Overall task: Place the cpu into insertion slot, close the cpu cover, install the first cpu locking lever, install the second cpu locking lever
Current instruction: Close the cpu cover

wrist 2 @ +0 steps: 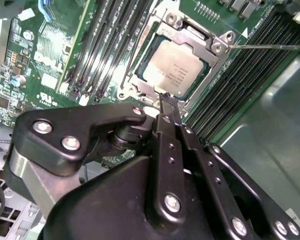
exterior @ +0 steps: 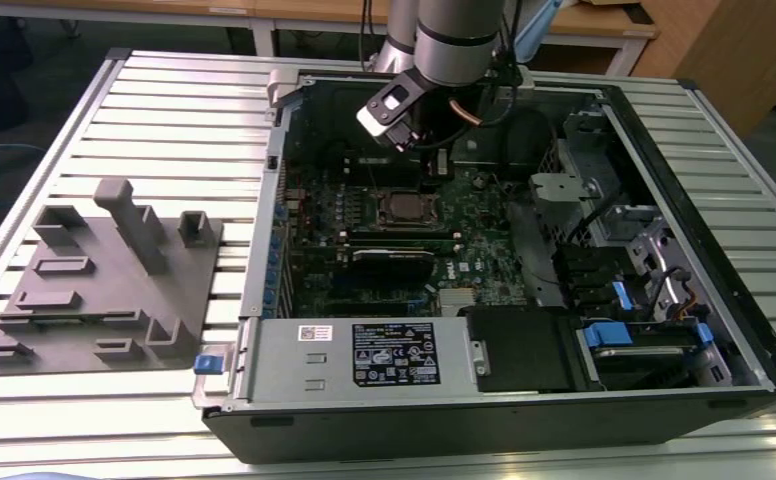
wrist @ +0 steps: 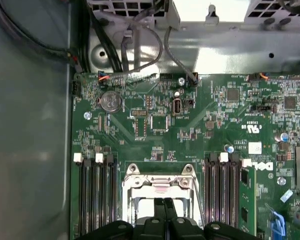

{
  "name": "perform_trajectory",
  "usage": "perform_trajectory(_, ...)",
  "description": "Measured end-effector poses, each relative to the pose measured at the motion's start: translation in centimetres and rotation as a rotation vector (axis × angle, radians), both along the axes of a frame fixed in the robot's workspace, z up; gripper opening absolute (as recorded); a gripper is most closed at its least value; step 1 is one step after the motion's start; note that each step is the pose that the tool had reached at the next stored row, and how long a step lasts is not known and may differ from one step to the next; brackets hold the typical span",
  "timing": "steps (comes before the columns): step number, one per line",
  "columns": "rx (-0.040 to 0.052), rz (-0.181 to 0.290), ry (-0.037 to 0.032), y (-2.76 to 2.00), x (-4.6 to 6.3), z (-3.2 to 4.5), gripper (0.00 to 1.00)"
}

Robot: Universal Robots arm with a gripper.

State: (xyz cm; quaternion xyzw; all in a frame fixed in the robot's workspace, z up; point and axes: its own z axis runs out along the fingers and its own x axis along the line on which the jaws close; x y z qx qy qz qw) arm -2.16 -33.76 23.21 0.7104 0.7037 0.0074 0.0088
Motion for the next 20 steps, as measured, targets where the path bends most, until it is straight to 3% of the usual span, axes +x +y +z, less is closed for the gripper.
perform_trajectory(9,0.0,0.024,0.0,0.0,-0.02,0.0,0.11)
perform_trajectory(20,0.0,0.207,0.0,0.0,-0.02,-0.02,0.11)
